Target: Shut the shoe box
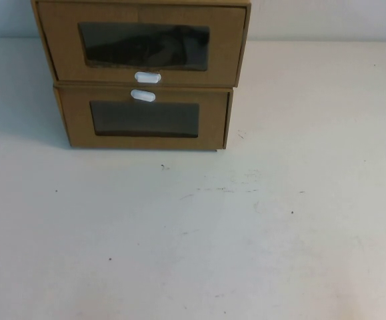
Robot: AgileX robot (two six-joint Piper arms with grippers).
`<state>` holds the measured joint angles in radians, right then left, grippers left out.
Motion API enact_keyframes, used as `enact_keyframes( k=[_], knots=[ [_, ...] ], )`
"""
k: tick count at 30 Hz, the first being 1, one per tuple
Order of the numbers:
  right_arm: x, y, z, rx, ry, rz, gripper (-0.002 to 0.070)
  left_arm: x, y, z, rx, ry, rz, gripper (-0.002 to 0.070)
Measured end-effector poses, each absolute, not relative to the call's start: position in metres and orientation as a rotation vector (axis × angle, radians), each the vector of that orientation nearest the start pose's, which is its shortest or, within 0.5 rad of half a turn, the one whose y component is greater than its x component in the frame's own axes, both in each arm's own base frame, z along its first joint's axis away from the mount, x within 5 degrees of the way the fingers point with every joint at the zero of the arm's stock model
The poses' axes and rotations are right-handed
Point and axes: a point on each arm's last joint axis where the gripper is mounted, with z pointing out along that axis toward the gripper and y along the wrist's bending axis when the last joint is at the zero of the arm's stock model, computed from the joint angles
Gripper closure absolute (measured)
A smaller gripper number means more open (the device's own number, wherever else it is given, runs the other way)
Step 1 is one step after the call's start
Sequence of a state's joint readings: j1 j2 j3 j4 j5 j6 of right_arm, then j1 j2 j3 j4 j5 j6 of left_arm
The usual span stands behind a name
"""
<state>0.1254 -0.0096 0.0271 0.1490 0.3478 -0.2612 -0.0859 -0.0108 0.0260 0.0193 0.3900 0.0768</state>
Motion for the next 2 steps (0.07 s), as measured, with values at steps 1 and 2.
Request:
enact_keyframes(
  k=[1,2],
  knots=[
    [0.0523,0.0112,0.1736,-0.262,1.827,0.05,0.0689,0.052,-0.0038,0.17,0.165,1.881,0.013,0.068],
    [0.0523,0.0112,0.1736,-0.262,1.827,0.05,0.0689,0.052,-0.0038,0.17,0.165,1.881,0.013,0.068]
  ],
)
